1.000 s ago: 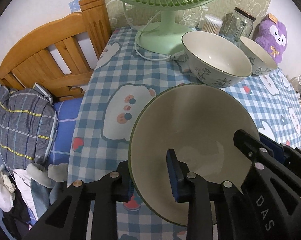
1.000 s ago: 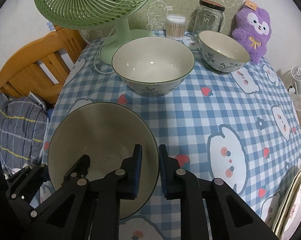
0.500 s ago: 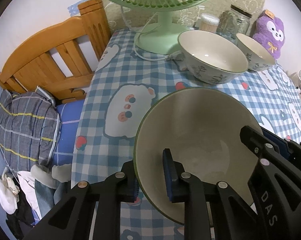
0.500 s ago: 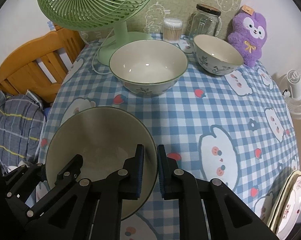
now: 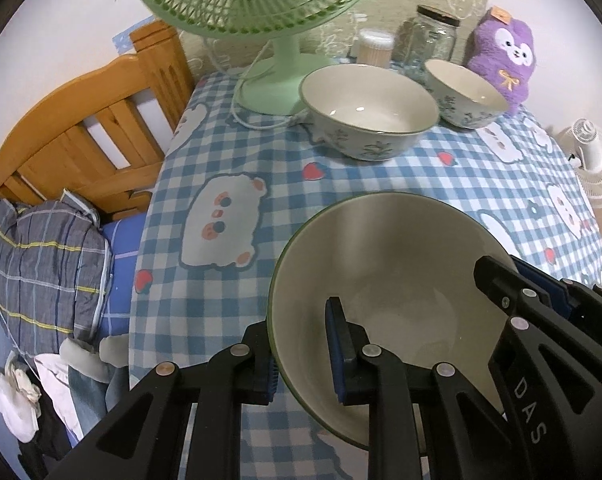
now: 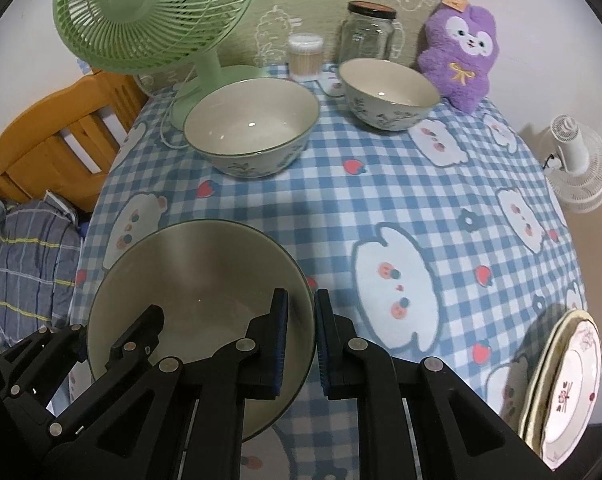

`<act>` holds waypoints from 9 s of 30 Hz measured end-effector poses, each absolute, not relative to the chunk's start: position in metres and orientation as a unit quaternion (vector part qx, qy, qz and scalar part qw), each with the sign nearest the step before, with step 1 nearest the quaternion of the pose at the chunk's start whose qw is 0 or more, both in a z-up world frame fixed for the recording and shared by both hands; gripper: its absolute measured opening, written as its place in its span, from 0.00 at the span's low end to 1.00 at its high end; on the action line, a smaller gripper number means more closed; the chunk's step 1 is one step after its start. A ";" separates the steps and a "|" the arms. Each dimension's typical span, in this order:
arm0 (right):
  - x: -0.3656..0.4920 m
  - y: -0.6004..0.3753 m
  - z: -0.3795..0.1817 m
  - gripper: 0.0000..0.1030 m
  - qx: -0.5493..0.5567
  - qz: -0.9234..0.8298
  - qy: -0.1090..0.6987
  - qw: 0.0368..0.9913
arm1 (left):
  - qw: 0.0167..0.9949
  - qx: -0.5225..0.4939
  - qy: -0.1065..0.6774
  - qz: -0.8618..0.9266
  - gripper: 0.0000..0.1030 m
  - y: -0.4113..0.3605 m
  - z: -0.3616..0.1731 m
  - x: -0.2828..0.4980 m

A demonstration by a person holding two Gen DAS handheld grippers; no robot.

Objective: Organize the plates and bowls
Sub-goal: 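Lift the cream bowl with both grippers and carry it toward the plate stack, then lower the cream bowl beside the plate stack and open both grippers, then pull both grippers back and move them toward the green-rim bowl by the fan, then grasp the green-rim bowl rim between the left and right grippers, then lift the green-rim bowl with both grippers and carry it toward the plate stack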

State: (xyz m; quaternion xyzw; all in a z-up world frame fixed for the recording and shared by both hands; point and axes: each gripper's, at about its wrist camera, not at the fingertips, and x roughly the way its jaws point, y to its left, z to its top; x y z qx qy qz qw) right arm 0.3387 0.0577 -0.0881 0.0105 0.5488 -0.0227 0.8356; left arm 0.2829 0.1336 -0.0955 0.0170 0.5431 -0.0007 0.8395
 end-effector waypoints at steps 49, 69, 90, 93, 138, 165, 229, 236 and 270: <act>0.244 -0.084 -0.090 0.16 0.013 -0.031 0.566 0.824 | 0.837 0.009 0.547 -0.006 0.18 -0.017 -0.099 0.203; 0.204 -0.090 -0.097 0.16 0.009 -0.024 0.573 0.819 | 0.835 0.010 0.550 0.003 0.18 -0.028 -0.111 0.164; 0.197 -0.106 -0.093 0.60 0.017 -0.002 0.560 0.828 | 0.837 -0.008 0.547 0.020 0.58 -0.036 -0.112 0.155; 0.198 -0.110 -0.090 0.61 0.025 0.005 0.562 0.827 | 0.835 -0.013 0.550 0.024 0.64 -0.033 -0.111 0.156; 0.204 -0.126 0.063 0.66 0.027 0.047 0.466 0.883 | 0.884 -0.040 0.458 0.079 0.70 -0.032 0.042 0.146; 0.281 -0.063 0.073 0.82 0.005 0.039 0.433 0.901 | 0.887 -0.037 0.459 0.037 0.71 0.026 0.050 0.224; 0.511 0.026 -0.093 0.86 0.010 0.032 0.483 0.875 | 0.873 -0.020 0.485 0.046 0.68 0.117 -0.094 0.438; 0.521 0.026 -0.106 0.75 0.006 0.033 0.489 0.872 | 0.869 -0.028 0.492 0.043 0.62 0.119 -0.106 0.449; 0.524 0.031 -0.119 0.16 0.002 0.033 0.517 0.856 | 0.857 0.007 0.511 0.065 0.15 0.113 -0.114 0.453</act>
